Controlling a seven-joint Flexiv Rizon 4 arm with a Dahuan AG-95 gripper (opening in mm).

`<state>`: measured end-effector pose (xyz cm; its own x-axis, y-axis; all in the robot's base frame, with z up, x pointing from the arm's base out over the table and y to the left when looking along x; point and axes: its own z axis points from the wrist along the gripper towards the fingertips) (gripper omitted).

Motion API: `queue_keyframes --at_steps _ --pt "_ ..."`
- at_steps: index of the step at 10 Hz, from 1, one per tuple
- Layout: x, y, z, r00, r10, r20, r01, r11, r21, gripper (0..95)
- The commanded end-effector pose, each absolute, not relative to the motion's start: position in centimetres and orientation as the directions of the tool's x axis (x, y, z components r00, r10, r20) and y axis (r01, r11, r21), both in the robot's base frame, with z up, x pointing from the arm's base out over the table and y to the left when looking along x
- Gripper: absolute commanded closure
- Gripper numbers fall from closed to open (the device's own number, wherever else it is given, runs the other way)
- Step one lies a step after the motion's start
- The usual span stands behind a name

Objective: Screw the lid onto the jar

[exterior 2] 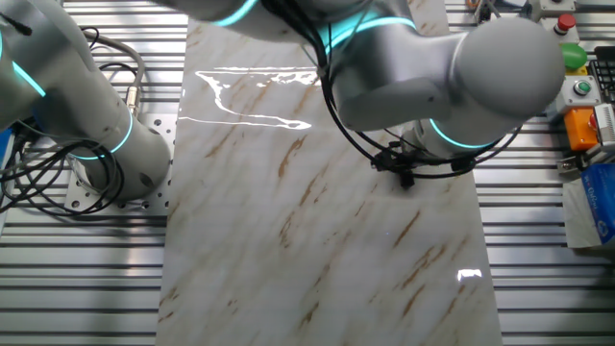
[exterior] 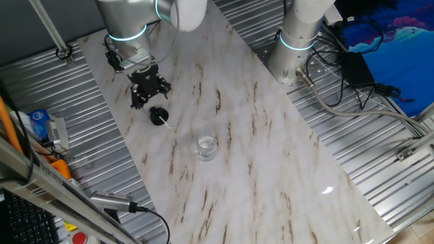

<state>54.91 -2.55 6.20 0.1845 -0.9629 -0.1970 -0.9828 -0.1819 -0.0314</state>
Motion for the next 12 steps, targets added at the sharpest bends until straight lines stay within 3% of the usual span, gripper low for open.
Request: queue_keyframes --at_steps 1,12 --pt "54.9 -2.6 6.0 0.186 -0.962 -0.200 -0.983 -0.183 -0.034 0.0" --pt "54.6 -1.6 3.5 0.176 -0.959 -0.224 -0.984 -0.171 -0.043 0.0"
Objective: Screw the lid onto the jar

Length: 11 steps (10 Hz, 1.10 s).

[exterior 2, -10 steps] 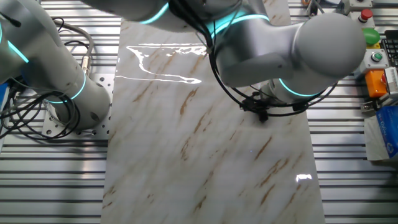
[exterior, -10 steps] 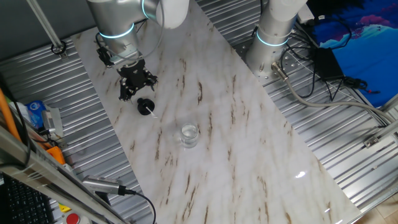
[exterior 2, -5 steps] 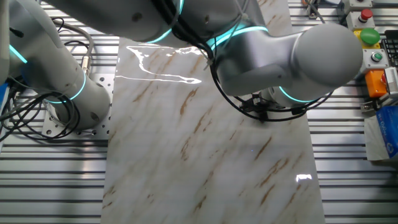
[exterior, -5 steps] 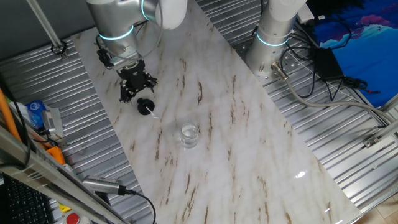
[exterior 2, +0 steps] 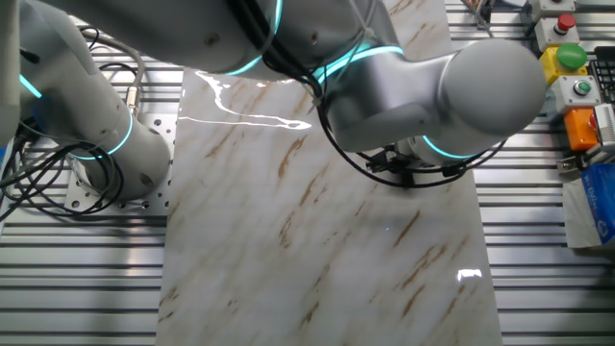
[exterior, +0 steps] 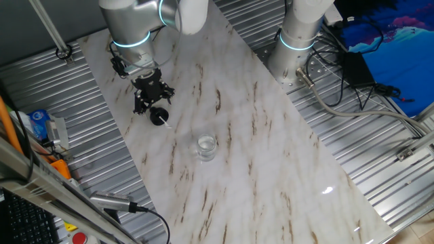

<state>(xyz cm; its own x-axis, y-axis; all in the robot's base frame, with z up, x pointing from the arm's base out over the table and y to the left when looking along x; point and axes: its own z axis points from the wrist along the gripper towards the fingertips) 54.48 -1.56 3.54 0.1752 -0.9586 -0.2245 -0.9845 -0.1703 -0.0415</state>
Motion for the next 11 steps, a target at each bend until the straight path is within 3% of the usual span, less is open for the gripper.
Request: queue_keyframes --at_steps 1,11 --pt "54.57 -1.54 3.41 0.178 -0.958 -0.223 -0.984 -0.173 -0.043 0.0" --pt "54.55 -1.35 2.69 0.186 -0.956 -0.226 -0.982 -0.179 -0.053 0.0"
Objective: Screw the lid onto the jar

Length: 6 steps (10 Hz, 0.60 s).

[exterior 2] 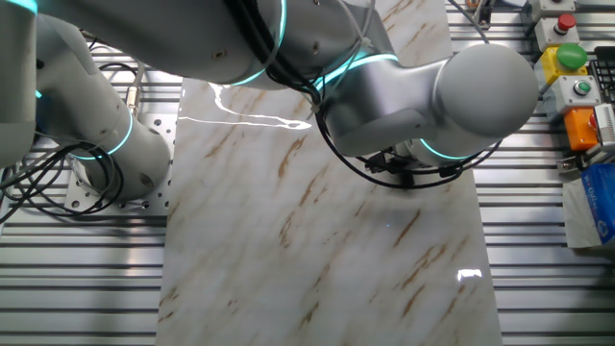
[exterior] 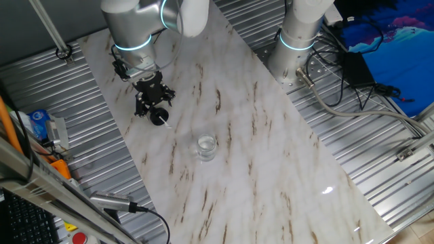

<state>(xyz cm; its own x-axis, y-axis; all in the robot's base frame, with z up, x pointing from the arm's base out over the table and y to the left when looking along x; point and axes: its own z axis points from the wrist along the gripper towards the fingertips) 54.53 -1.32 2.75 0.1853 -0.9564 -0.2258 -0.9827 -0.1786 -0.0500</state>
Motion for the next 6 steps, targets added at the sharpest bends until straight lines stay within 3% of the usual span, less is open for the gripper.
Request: queue_keyframes --at_steps 1,6 --pt "54.56 -1.35 2.57 0.187 -0.955 -0.229 -0.982 -0.179 -0.055 0.0" --pt "54.60 -1.28 2.10 0.183 -0.953 -0.241 -0.983 -0.174 -0.057 0.0"
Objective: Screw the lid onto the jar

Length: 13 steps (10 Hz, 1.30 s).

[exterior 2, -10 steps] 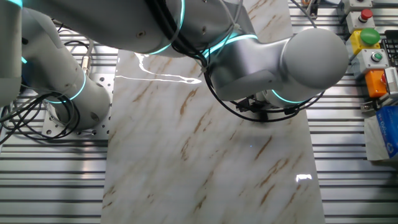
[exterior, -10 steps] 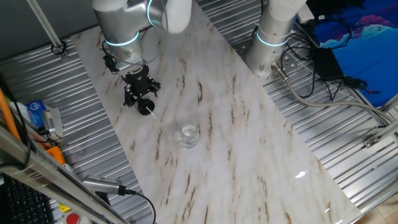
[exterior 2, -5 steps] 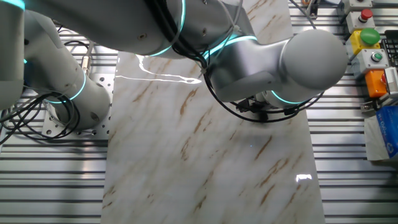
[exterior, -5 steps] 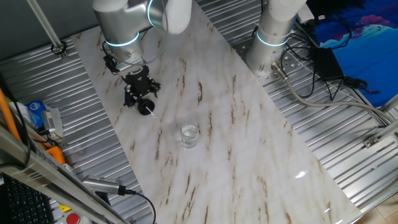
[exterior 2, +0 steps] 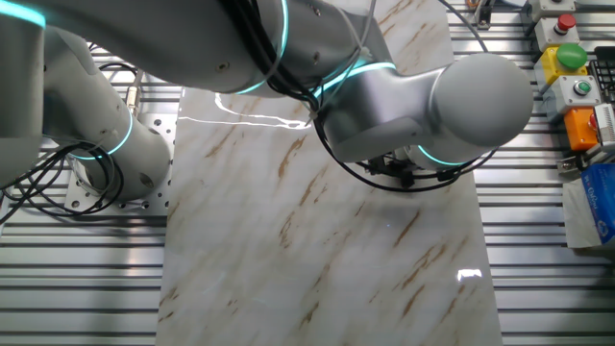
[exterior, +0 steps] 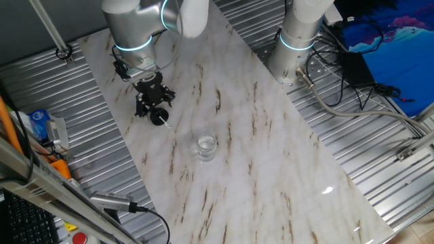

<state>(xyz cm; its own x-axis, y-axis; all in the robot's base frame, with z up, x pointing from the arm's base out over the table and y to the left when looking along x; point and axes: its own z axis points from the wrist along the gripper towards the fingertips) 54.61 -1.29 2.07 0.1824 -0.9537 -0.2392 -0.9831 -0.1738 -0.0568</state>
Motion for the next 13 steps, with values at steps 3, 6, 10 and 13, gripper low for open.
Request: queue_keyframes --at_steps 3,6,10,13 --pt "54.64 -1.14 1.97 0.178 -0.952 -0.248 -0.984 -0.169 -0.058 0.0" --pt "54.66 -1.06 1.92 0.179 -0.950 -0.257 -0.984 -0.169 -0.061 0.0" --pt "54.68 -1.01 1.89 0.183 -0.947 -0.263 -0.983 -0.172 -0.064 0.0" --pt "54.68 -1.01 1.75 0.185 -0.944 -0.272 -0.983 -0.173 -0.067 0.0"
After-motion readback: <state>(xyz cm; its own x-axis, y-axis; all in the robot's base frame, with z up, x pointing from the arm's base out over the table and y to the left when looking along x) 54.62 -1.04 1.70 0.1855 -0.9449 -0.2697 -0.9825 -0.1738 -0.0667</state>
